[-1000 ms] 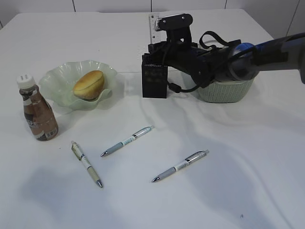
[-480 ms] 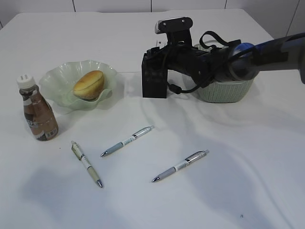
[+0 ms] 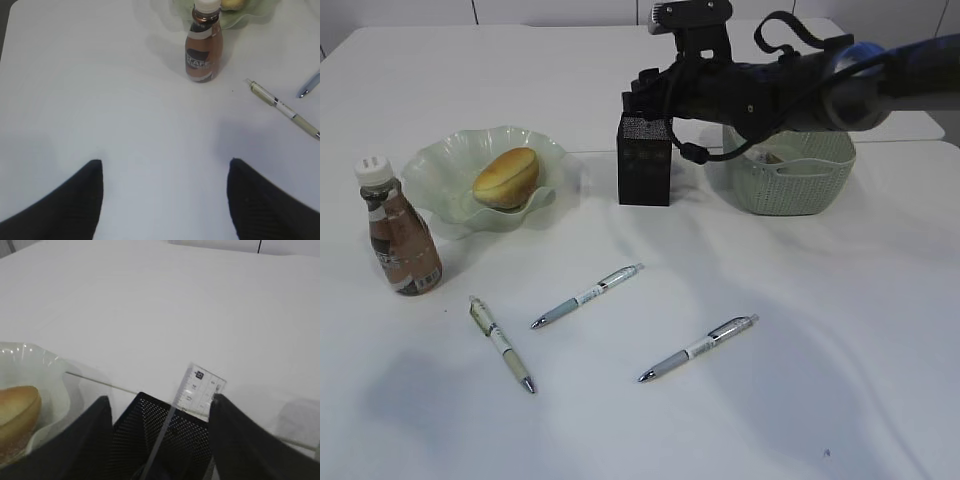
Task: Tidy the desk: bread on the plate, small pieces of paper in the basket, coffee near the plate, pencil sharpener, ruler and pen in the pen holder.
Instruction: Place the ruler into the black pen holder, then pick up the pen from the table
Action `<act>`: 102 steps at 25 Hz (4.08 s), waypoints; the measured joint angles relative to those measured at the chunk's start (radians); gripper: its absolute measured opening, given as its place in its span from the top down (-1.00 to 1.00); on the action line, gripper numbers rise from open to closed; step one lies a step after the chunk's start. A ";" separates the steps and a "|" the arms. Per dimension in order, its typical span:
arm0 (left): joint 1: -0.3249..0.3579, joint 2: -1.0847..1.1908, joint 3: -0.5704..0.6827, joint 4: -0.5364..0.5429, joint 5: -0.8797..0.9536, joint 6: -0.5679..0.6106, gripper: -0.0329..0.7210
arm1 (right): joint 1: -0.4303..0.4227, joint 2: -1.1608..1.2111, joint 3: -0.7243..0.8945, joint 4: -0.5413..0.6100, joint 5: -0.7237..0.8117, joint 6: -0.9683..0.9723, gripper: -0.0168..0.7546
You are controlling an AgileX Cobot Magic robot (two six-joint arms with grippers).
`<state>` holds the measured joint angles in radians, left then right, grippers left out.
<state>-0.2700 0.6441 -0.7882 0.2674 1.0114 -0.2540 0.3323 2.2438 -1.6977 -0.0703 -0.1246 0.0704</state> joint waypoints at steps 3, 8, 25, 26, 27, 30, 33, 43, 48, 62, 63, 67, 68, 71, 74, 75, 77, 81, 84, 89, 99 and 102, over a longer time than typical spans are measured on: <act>0.000 0.000 0.000 0.000 -0.002 0.000 -0.53 | 0.013 -0.052 0.000 0.000 0.057 0.000 -0.29; 0.000 0.000 0.000 0.000 -0.006 0.000 -0.53 | 0.016 -0.130 0.000 0.000 0.177 0.000 -0.29; 0.000 0.000 0.000 0.000 -0.011 0.000 -0.53 | 0.016 -0.536 -0.002 0.100 0.786 0.003 -0.29; 0.000 0.000 0.000 0.000 -0.012 0.000 -0.53 | 0.016 -0.542 -0.002 0.102 0.797 0.003 -0.29; 0.000 0.000 0.000 0.000 -0.012 0.000 -0.53 | 0.016 -0.563 -0.002 0.104 0.852 0.003 -0.29; 0.000 0.000 0.000 0.000 -0.015 0.000 -0.53 | 0.016 -0.580 -0.004 0.111 0.947 0.003 -0.29; 0.000 0.000 0.000 0.000 -0.015 0.000 -0.53 | 0.016 -0.585 -0.004 0.141 1.099 0.003 -0.29; 0.000 0.000 0.000 -0.002 -0.015 0.000 -0.53 | 0.016 -0.585 -0.004 0.216 1.239 0.033 -0.29; 0.000 0.000 0.000 -0.002 -0.005 0.000 -0.51 | 0.016 -0.585 -0.004 0.217 1.292 0.142 -0.28; 0.000 0.000 0.000 -0.030 0.043 0.000 -0.49 | 0.016 -0.585 -0.004 0.216 1.372 0.268 -0.28; 0.000 0.000 0.000 -0.031 0.043 0.000 -0.49 | 0.016 -0.585 -0.004 0.216 1.372 0.268 -0.28; 0.000 0.000 0.000 -0.031 0.043 0.000 -0.49 | 0.016 -0.585 -0.004 0.219 1.372 0.290 -0.28; 0.000 0.000 0.000 -0.031 0.043 0.000 -0.49 | 0.016 -0.585 -0.004 0.221 1.372 0.296 -0.28; 0.000 0.000 0.000 -0.034 0.043 0.000 -0.49 | 0.016 -0.585 -0.004 0.228 1.372 0.309 -0.28; 0.000 0.000 0.000 -0.034 0.043 0.000 -0.49 | 0.016 -0.585 -0.004 0.248 1.372 0.313 -0.28; 0.000 0.000 0.000 -0.035 0.043 0.000 -0.49 | 0.016 -0.585 -0.004 0.255 1.372 0.313 -0.28; 0.000 0.000 0.000 -0.035 0.043 0.000 -0.49 | 0.017 -0.585 -0.004 0.278 1.372 0.283 -0.28; 0.000 0.000 0.000 -0.035 0.043 0.000 -0.49 | 0.019 -0.585 -0.004 0.308 1.372 0.246 -0.28; 0.000 0.000 0.000 -0.036 0.043 0.000 -0.49 | 0.019 -0.585 -0.004 0.321 1.372 0.237 -0.28; 0.000 0.000 0.000 -0.036 0.043 0.000 -0.49 | 0.019 -0.585 -0.004 0.324 1.372 0.233 -0.28; 0.000 0.000 0.000 -0.036 0.046 0.013 -0.49 | 0.019 -0.585 -0.004 0.323 1.372 0.231 -0.28; 0.000 0.000 0.000 -0.036 0.054 0.014 -0.49 | 0.019 -0.585 -0.004 0.321 1.372 0.231 -0.28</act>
<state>-0.2700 0.6441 -0.7882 0.2312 1.0655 -0.2397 0.3513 1.6591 -1.7013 0.2504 1.2470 0.3014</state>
